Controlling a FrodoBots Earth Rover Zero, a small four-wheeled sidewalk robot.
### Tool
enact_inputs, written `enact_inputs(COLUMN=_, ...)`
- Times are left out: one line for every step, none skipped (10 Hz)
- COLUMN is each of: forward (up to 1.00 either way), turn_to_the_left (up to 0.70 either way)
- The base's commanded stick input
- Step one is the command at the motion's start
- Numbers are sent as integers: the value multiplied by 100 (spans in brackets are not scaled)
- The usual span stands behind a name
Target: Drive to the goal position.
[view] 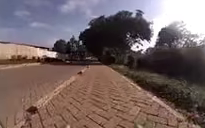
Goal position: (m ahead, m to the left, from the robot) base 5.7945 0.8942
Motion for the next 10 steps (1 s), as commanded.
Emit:
enact_inputs(forward=70, turn_to_the_left=0)
enact_inputs(forward=70, turn_to_the_left=0)
enact_inputs(forward=70, turn_to_the_left=0)
enact_inputs(forward=70, turn_to_the_left=6)
enact_inputs(forward=70, turn_to_the_left=35)
enact_inputs(forward=70, turn_to_the_left=31)
enact_inputs(forward=70, turn_to_the_left=22)
enact_inputs(forward=70, turn_to_the_left=0)
enact_inputs(forward=70, turn_to_the_left=0)
enact_inputs(forward=70, turn_to_the_left=0)
